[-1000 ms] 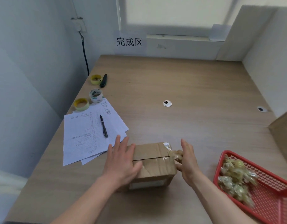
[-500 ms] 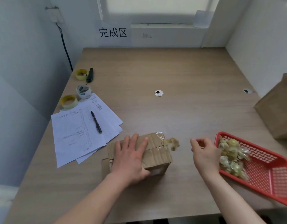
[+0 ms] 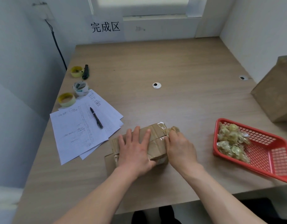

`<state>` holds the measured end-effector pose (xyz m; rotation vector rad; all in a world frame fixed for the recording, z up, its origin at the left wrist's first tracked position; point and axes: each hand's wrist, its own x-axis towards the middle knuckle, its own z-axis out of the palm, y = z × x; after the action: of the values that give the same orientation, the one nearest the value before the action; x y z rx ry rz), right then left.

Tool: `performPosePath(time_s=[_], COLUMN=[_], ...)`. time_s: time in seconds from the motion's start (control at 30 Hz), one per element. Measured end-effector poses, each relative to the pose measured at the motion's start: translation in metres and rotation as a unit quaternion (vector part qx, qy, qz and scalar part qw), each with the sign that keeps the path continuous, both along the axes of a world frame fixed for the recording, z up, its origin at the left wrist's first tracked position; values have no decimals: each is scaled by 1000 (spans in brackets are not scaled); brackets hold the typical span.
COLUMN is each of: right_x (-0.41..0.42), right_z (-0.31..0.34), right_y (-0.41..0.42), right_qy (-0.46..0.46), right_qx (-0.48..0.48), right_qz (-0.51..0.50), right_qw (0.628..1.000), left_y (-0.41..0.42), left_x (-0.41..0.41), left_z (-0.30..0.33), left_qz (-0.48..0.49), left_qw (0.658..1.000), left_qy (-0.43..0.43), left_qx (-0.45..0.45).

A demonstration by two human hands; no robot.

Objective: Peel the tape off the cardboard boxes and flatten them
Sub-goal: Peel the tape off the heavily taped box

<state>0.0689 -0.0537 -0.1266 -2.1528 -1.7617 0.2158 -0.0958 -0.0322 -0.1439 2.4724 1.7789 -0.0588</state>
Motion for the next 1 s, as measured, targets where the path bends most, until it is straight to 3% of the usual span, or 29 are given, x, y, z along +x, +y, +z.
performPosePath(time_s=[0.1,0.23,0.37,0.47,0.53,0.6,0.67,0.83,1.0], right_x=[3,19,24,23,22,18,9,-1,4], right_z=[-2,-9,-9,-3,3,6,5,5,5], right_y=[3,3,6,1,-6,-14,-18,-13,-15], right_qy=[19,140,312,351,283,144,72,-12,14], right_qx=[-6,-6,-46,-1,16,-9,-36,-72,-40], right_qz=[32,-6,-64,-112,-94,-49,-30,-9,35], right_qw=[999,990,947,930,954,988,996,997,999], left_y=[0,1,2,3,3,4,3,4,3], left_x=[-1,-2,-3,-3,-2,-2,-1,-2,-3], left_z=[0,2,2,0,0,-1,-2,-1,0], left_qz=[0,-7,-9,-1,3,5,3,2,-3], left_qw=[1000,1000,1000,1000,1000,1000,1000,1000,1000], left_qy=[-5,-7,-10,-6,-4,-4,-7,-9,-16], left_qx=[-3,3,-1,-4,0,-1,0,-4,-3])
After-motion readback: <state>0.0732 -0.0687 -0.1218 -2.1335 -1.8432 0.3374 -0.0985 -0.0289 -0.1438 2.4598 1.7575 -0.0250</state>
